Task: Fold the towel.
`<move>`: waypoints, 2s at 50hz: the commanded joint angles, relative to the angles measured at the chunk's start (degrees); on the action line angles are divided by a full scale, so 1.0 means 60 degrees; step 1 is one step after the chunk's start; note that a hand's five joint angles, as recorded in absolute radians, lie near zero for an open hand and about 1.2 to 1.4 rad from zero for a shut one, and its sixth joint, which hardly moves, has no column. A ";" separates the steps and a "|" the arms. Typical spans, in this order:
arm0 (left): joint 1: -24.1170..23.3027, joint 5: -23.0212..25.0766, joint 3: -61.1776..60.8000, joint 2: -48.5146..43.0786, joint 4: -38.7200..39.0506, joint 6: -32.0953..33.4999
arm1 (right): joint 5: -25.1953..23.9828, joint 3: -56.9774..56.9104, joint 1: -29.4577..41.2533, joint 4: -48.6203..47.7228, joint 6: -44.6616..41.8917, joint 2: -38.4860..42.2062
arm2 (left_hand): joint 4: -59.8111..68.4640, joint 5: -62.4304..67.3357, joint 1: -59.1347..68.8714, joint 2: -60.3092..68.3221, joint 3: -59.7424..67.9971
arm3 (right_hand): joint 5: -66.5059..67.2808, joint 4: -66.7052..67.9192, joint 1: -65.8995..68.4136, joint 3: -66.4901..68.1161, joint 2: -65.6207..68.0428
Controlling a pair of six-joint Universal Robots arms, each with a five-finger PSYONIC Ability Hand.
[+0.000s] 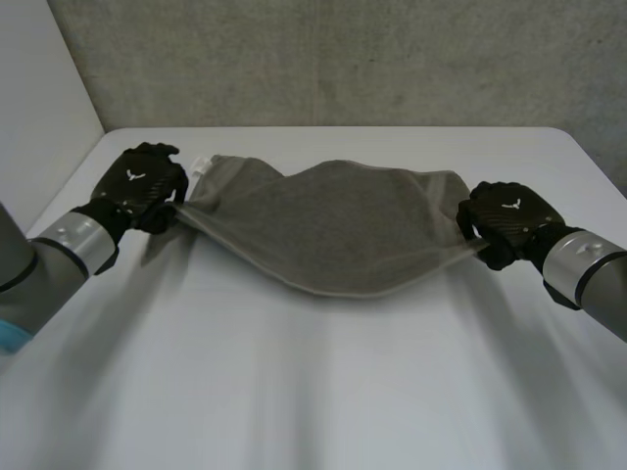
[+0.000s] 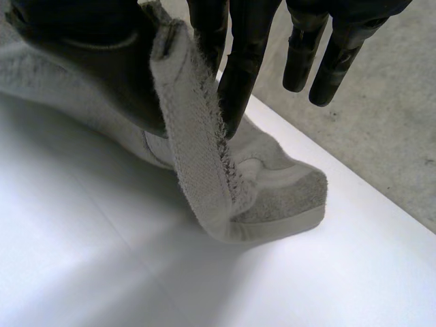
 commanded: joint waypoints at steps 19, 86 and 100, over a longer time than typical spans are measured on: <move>0.0212 -0.0007 -0.1625 0.1451 -0.0688 -0.0074 | 0.1792 0.0930 0.0659 -0.0783 0.1911 -0.0785 | -0.0560 0.0731 0.1231 0.0554 -0.0486 | 0.0704 -0.0728 0.0962 -0.0402 0.0936; -0.0887 -0.0842 0.4073 -0.2869 -0.2695 0.0981 | 0.0561 -0.1194 -0.1085 -0.0563 -0.0403 0.1456 | -0.0560 0.0731 0.1231 0.0554 -0.0486 | 0.0704 -0.0728 0.0962 -0.0402 0.0936; -0.1340 -0.0929 0.5741 -0.4420 -0.2345 0.1581 | 0.1308 -0.2189 -0.0865 -0.1398 -0.0403 0.2847 | -0.0560 0.0731 0.1231 0.0554 -0.0486 | 0.0704 -0.0728 0.0962 -0.0402 0.0936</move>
